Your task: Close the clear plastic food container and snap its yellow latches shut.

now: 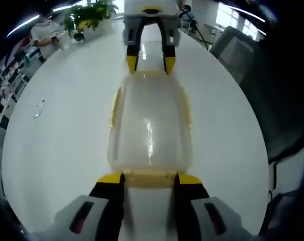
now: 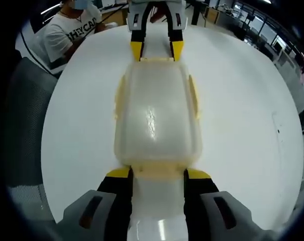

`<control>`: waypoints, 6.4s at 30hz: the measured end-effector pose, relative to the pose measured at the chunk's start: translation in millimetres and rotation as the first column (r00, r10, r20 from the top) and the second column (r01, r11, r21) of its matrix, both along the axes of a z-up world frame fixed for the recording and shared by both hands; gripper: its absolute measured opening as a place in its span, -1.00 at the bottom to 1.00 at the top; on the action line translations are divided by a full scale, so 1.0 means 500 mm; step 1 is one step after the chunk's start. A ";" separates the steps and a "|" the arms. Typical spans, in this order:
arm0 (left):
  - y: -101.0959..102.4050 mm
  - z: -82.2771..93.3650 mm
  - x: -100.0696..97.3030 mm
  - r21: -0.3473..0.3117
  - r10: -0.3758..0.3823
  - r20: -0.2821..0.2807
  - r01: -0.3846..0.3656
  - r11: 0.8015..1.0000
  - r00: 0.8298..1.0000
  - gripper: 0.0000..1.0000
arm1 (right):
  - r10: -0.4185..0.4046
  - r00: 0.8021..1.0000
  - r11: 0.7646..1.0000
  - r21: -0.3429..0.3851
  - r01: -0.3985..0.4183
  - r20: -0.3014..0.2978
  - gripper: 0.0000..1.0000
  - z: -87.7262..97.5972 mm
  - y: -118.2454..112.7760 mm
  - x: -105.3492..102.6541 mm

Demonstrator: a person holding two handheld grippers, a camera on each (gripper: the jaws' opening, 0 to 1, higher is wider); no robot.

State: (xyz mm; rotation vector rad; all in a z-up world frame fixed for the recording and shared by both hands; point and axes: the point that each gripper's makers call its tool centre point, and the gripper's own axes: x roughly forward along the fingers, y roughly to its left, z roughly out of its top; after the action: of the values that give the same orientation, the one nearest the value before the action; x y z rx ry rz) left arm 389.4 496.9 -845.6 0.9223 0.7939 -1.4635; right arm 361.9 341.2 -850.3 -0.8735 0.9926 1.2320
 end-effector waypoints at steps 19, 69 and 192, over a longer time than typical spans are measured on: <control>0.000 0.019 -0.024 0.027 0.067 -0.010 -0.067 0.997 0.998 -0.35 | 0.055 0.998 0.998 0.016 -0.055 0.019 -0.29 0.012 -0.008 -0.004; -0.052 0.169 -0.020 0.001 0.150 0.055 -0.151 0.989 0.987 -0.34 | 0.106 0.992 0.985 0.129 -0.115 0.074 -0.29 0.170 -0.064 0.015; -0.489 0.123 -0.042 -0.113 0.066 -0.040 -0.070 0.991 0.997 -0.34 | -0.001 0.998 0.999 0.040 -0.001 0.057 -0.29 0.134 -0.488 -0.041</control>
State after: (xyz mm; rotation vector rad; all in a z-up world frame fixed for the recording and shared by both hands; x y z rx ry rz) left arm 368.3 252.2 -784.1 0.7775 0.7532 -1.4543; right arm 341.4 97.4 -783.3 -0.8722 0.9196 1.2167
